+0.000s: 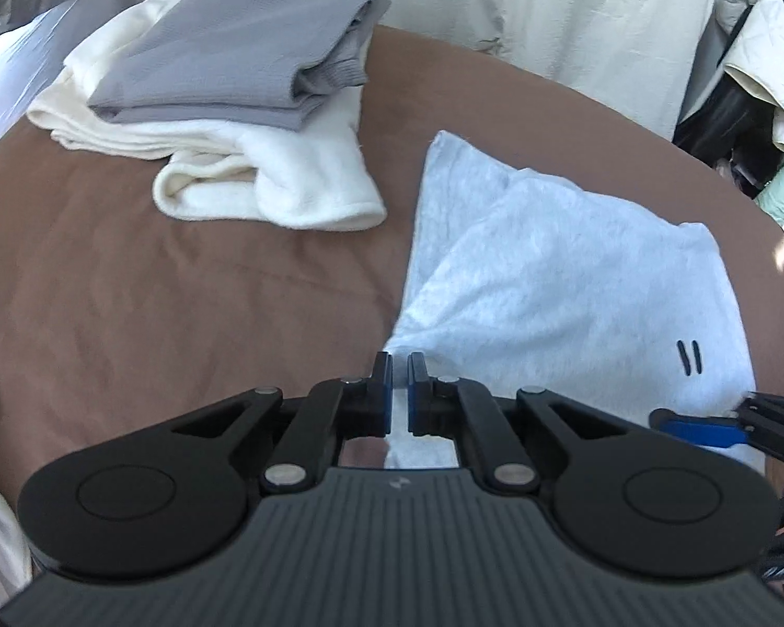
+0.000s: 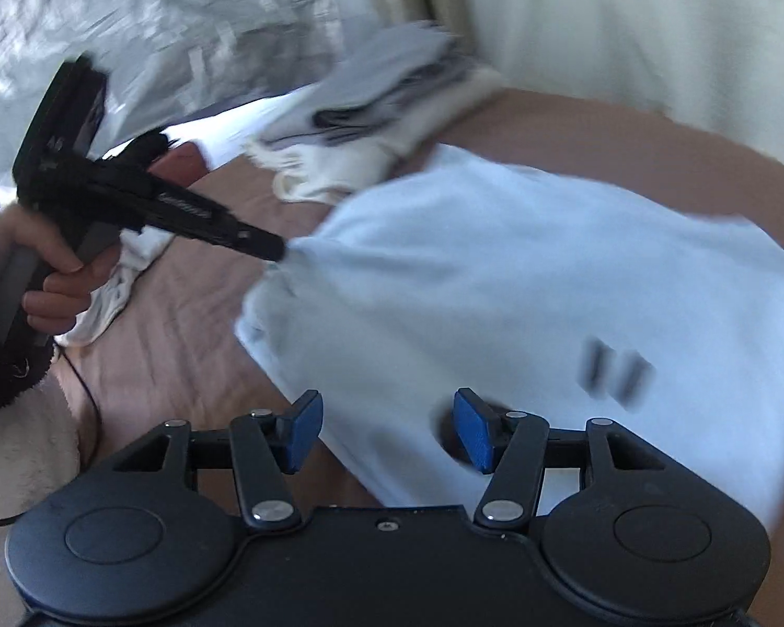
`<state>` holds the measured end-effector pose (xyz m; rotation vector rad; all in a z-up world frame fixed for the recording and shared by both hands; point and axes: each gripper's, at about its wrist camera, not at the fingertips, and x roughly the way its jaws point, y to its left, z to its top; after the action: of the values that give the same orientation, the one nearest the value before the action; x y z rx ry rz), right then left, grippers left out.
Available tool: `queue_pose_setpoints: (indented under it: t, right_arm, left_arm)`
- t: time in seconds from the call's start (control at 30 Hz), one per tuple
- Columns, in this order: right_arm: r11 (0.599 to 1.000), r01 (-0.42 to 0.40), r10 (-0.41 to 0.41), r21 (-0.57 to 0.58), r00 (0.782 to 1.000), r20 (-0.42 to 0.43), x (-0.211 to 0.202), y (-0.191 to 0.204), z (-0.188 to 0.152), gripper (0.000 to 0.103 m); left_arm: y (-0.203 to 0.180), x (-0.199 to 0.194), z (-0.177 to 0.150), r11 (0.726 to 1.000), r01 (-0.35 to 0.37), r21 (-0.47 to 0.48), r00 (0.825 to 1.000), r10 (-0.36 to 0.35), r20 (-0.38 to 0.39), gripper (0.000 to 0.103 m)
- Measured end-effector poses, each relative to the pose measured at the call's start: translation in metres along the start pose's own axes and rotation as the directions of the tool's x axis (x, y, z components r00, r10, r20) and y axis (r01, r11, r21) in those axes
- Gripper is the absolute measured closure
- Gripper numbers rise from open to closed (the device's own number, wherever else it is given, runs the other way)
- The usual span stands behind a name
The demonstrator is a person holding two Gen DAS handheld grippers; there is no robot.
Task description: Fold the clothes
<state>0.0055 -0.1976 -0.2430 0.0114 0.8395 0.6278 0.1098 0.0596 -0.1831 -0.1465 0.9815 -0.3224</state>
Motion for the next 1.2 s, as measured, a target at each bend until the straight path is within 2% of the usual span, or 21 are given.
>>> queue_pose_setpoints:
  t: [0.07,0.13,0.23,0.3,0.37,0.43,0.47,0.5,0.6,0.7,0.77,0.87,0.93,1.07,1.1,1.13,1.17,1.2]
  right_arm:
    - [0.996,-0.086,0.086,0.012,0.996,-0.032,0.021,0.002,0.004,0.041]
    - [0.982,-0.167,0.172,0.085,0.984,-0.055,0.037,0.000,0.002,0.040]
    - [0.959,-0.238,0.251,0.154,0.965,-0.070,0.044,0.002,-0.003,0.039]
    - [0.951,-0.256,0.272,0.174,0.960,-0.073,0.036,0.006,-0.008,0.039]
    - [0.938,-0.272,0.291,0.216,0.955,-0.061,0.024,0.006,-0.012,0.041]
    - [0.933,-0.227,0.234,0.278,0.972,0.010,-0.006,-0.006,-0.019,0.041]
    - [0.938,-0.184,0.179,0.293,0.983,0.046,-0.025,-0.013,-0.022,0.040]
    - [0.940,-0.139,0.121,0.310,0.990,0.076,-0.042,-0.022,-0.026,0.040]
    - [0.921,-0.004,-0.047,0.390,0.992,0.121,-0.090,-0.058,-0.039,0.039]
    - [0.862,0.076,-0.140,0.502,0.986,0.092,-0.116,-0.095,-0.055,0.039]
    - [0.807,0.065,-0.137,0.588,0.987,0.079,-0.124,-0.116,-0.070,0.038]
    - [0.722,0.015,-0.115,0.692,0.988,0.099,-0.125,-0.138,-0.099,0.038]
    - [0.682,-0.042,-0.069,0.731,0.990,0.121,-0.118,-0.149,-0.114,0.038]
    - [0.640,-0.184,0.050,0.746,0.979,0.198,-0.096,-0.167,-0.118,0.037]
    - [0.620,-0.217,0.061,0.754,0.972,0.229,-0.091,-0.172,-0.115,0.037]
    - [0.611,-0.230,0.068,0.758,0.969,0.239,-0.084,-0.175,-0.111,0.037]
    - [0.612,-0.230,0.072,0.757,0.969,0.236,-0.078,-0.177,-0.106,0.043]
    - [0.629,-0.205,0.067,0.750,0.975,0.210,-0.072,-0.176,-0.099,0.063]
  left_arm:
    - [0.003,-0.002,-0.001,1.000,0.013,-0.004,1.000,-0.013,0.018,0.100]
    - [0.001,-0.007,0.000,0.999,0.041,0.012,0.997,-0.042,0.060,0.100]
    - [-0.016,-0.020,0.002,0.990,0.084,0.112,0.980,-0.102,0.169,0.100]
    - [-0.029,-0.019,0.001,0.975,0.152,0.164,0.972,-0.177,0.152,0.100]
    - [-0.037,-0.006,-0.003,0.968,0.189,0.162,0.978,-0.201,0.060,0.100]
    - [-0.041,0.016,-0.011,0.978,0.146,0.150,0.987,-0.133,-0.090,0.100]
    - [-0.041,0.027,-0.016,0.982,0.104,0.158,0.983,-0.078,-0.165,0.100]
    - [-0.042,0.030,-0.019,0.982,0.079,0.173,0.982,-0.047,-0.184,0.100]
    - [-0.048,0.026,-0.018,0.977,0.049,0.207,0.988,-0.017,-0.151,0.097]
    - [-0.057,0.012,-0.016,0.970,0.060,0.237,0.997,-0.044,-0.071,0.097]
    - [-0.063,0.001,-0.017,0.961,0.109,0.254,0.994,-0.110,-0.010,0.096]
    - [-0.073,-0.008,-0.016,0.947,0.194,0.255,0.976,-0.214,0.051,0.088]
    - [-0.079,-0.003,-0.013,0.936,0.257,0.241,0.960,-0.276,0.048,0.088]
    - [-0.094,0.026,-0.015,0.903,0.362,0.231,0.928,-0.374,0.005,0.088]
    - [-0.098,0.033,-0.018,0.898,0.360,0.251,0.929,-0.369,-0.012,0.088]
    - [-0.105,0.041,-0.022,0.896,0.338,0.288,0.938,-0.345,-0.029,0.088]
    - [-0.113,0.046,-0.026,0.893,0.295,0.340,0.953,-0.301,-0.037,0.088]
    - [-0.119,0.049,-0.031,0.885,0.255,0.391,0.965,-0.261,-0.038,0.088]
